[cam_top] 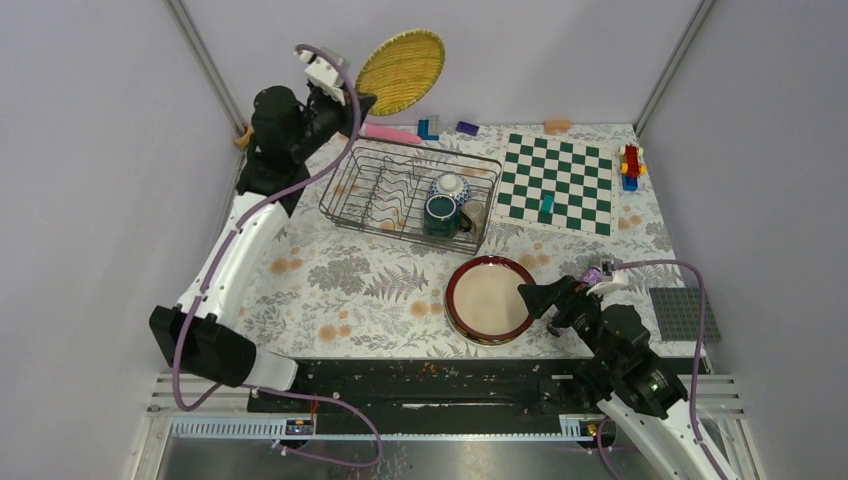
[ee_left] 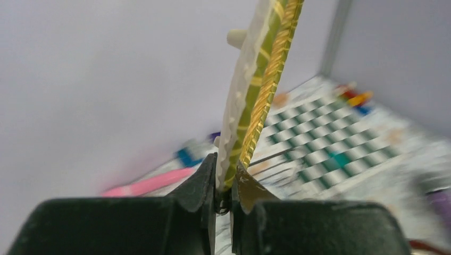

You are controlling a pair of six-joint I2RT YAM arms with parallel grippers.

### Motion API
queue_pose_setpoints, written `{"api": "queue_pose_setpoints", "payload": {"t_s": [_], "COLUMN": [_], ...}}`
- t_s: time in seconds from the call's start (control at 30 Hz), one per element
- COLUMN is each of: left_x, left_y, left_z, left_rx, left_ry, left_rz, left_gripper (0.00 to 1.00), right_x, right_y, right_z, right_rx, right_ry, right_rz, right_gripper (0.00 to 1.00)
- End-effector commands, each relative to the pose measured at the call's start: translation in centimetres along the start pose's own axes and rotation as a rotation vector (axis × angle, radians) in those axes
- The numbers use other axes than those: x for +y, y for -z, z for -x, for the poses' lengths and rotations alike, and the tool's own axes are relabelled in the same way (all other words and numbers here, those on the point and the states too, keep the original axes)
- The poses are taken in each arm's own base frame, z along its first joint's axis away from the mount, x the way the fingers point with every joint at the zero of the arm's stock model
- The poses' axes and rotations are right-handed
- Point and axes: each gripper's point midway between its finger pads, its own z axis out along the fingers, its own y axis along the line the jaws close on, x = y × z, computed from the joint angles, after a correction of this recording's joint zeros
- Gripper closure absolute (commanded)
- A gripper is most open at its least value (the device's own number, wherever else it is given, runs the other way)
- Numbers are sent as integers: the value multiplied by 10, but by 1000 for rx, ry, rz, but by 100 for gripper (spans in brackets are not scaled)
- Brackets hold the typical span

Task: Unload the mixed dishes from the dish rack
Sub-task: Pick up the plate from the dish rack, then place the plate at the center of the board.

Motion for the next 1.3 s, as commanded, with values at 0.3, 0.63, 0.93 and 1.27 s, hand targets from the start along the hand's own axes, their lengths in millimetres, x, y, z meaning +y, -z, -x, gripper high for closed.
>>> {"api": "queue_pose_setpoints", "payload": {"t_s": [0.3, 0.63, 0.93, 1.27], "left_x": [-123, -205, -258, -262], "left_y": [41, 62, 73, 70], "left_z": [-21, -91, -118, -132], "left_rx": [-173, 69, 220, 277], "left_ry": [875, 981, 950, 938], "left_rz": [-514, -692, -760, -702], "left_gripper": [100, 100, 100, 100], "right_x": [53, 80, 87, 96], "right_y": [-9, -24, -39, -46], "right_z": [3, 15, 39, 50], "right_rx": [-9, -68, -175, -223], "right_ry": [-61, -95, -193, -264], "right_rz": [273, 403, 405, 450], "right_gripper": [1, 1, 4, 19]}}
